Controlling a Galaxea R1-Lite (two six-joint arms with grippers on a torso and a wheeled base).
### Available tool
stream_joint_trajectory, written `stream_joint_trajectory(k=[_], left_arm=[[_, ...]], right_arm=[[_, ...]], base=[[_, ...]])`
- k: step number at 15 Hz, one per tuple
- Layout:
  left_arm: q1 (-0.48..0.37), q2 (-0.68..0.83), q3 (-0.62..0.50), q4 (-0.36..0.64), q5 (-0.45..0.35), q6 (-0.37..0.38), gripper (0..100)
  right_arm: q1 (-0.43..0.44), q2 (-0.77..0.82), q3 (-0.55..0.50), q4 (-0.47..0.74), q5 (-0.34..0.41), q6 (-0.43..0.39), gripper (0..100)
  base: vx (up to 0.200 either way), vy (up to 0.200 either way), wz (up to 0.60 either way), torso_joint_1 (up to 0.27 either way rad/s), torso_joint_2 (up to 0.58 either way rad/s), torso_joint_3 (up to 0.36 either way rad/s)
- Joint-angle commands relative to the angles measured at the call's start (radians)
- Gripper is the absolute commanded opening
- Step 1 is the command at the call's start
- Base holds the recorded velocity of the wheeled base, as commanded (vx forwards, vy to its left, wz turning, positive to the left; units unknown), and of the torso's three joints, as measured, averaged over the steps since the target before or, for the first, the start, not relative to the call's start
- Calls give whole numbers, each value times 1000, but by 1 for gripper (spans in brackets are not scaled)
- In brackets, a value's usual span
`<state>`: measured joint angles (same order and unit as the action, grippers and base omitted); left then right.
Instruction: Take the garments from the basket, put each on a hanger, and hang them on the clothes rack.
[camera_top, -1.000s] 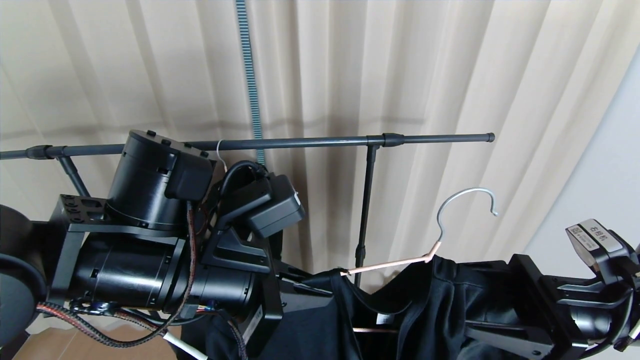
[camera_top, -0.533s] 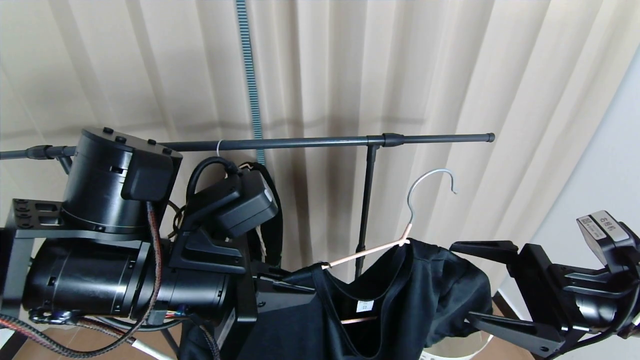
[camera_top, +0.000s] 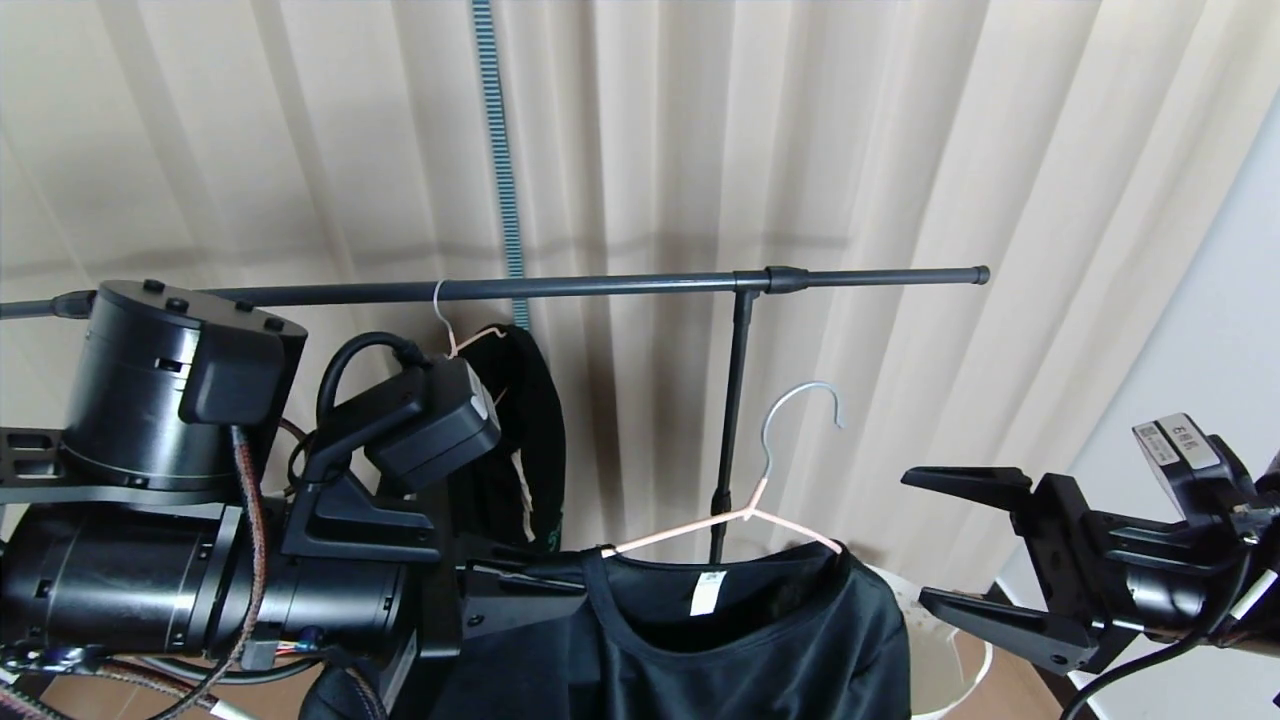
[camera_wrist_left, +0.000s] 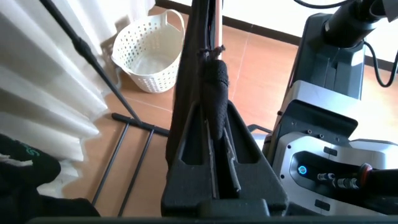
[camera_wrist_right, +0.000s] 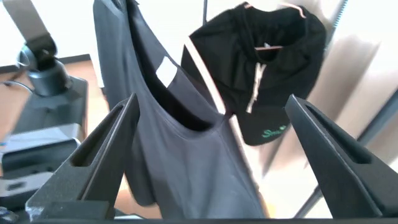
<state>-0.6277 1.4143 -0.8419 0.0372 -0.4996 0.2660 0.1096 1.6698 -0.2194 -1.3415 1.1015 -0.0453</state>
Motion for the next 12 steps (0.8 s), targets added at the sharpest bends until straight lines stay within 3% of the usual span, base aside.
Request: stream_joint_trajectory(k=[1,6,12], left_arm=[[11,-15,17,-3,-1,-1,0],[39,-38,80,-100,-2,-5,0],[89,-133,98,-100,-8,-8,0]], right_arm=[[-5,47,-5,-1,1,-4,100],[-5,64,-5,-1,1,-8,100],[-28,99,-17,-7,1,-8,100]], base=[[0,0,0,0,0,0],[0,0,0,0,0,0],[0,0,0,0,0,0]])
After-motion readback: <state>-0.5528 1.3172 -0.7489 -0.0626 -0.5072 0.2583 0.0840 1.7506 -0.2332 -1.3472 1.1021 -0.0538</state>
